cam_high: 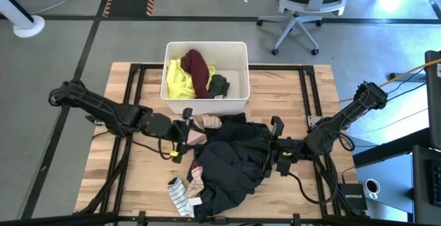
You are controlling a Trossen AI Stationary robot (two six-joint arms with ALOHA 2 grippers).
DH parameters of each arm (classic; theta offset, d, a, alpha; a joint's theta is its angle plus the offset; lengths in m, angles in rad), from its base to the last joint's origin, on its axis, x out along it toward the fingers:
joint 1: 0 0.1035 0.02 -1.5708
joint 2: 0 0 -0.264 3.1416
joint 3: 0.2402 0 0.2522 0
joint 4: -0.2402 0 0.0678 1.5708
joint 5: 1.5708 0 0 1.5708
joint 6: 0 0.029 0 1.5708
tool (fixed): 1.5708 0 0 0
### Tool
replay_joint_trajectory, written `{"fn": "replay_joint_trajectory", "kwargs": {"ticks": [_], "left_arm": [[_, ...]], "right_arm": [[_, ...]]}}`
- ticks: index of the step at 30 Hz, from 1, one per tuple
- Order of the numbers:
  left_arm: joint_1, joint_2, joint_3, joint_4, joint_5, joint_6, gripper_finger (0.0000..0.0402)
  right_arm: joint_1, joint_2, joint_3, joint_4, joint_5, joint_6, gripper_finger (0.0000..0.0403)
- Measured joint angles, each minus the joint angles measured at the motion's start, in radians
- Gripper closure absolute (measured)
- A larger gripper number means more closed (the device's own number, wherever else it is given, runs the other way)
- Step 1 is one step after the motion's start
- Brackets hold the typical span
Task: Sort clothes
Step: Put the red sock into the white laundry organizer
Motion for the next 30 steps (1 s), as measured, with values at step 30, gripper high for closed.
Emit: {"fn": "replay_joint_trajectory", "kwargs": {"ticks": [30], "left_arm": [[-0.04, 0.085, -0.222, 0.056, 0.35, -0.17, 0.0194]], "right_arm": [[-0.013, 0.0, 0.0, -0.008, 0.0, 0.001, 0.037]]}}
